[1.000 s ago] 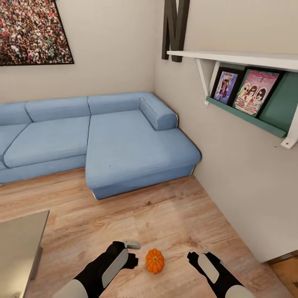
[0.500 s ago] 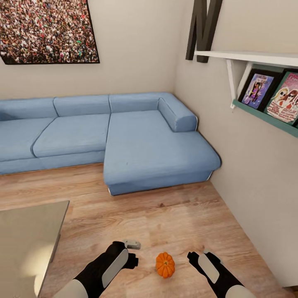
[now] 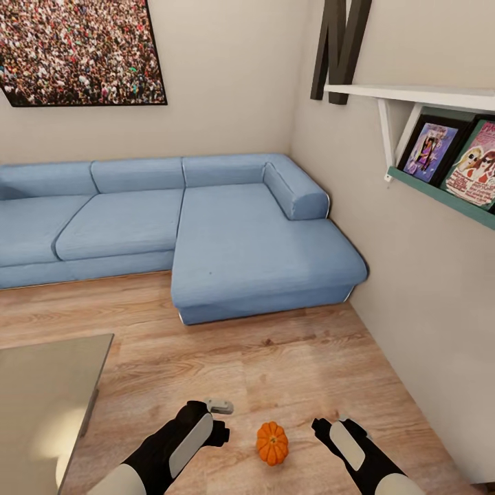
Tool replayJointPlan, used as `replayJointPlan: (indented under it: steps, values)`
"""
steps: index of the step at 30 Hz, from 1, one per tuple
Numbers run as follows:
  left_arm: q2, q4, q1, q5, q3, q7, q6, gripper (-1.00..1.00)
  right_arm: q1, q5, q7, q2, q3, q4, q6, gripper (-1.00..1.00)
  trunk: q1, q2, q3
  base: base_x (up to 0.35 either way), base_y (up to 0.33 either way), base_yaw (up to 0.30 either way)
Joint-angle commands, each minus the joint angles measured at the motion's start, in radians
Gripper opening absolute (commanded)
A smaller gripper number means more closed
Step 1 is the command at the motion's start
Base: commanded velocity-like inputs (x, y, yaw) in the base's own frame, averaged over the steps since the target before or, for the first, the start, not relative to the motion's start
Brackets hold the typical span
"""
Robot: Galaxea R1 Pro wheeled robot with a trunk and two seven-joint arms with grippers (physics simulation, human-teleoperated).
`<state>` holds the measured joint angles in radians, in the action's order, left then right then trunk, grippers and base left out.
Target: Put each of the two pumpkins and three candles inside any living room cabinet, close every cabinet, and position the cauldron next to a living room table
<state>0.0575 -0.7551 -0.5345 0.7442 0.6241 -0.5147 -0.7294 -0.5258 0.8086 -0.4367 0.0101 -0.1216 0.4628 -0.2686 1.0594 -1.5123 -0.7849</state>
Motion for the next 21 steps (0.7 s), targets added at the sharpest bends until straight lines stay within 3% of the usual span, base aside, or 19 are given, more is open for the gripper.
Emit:
replayJointPlan:
  steps: [1,13,21]
  values:
    - [-0.001,-0.001,-0.001,0.011,0.003,-0.010,-0.001,1.00,0.000,0.006,-0.009,-0.001,-0.007,0.002,-0.004,1.00,0.000,0.000,-0.001,-0.001,0.007,0.000]
    - [0.001,-0.001,-0.001,0.011,0.005,-0.010,-0.001,1.00,0.000,0.006,-0.012,0.003,-0.007,0.002,-0.004,1.00,0.000,0.000,-0.001,0.071,0.059,0.007]
    - [0.001,-0.001,-0.001,0.011,0.004,-0.010,-0.001,1.00,0.000,0.006,-0.012,0.004,-0.008,0.002,-0.004,1.00,0.000,0.000,-0.001,0.003,0.001,0.237]
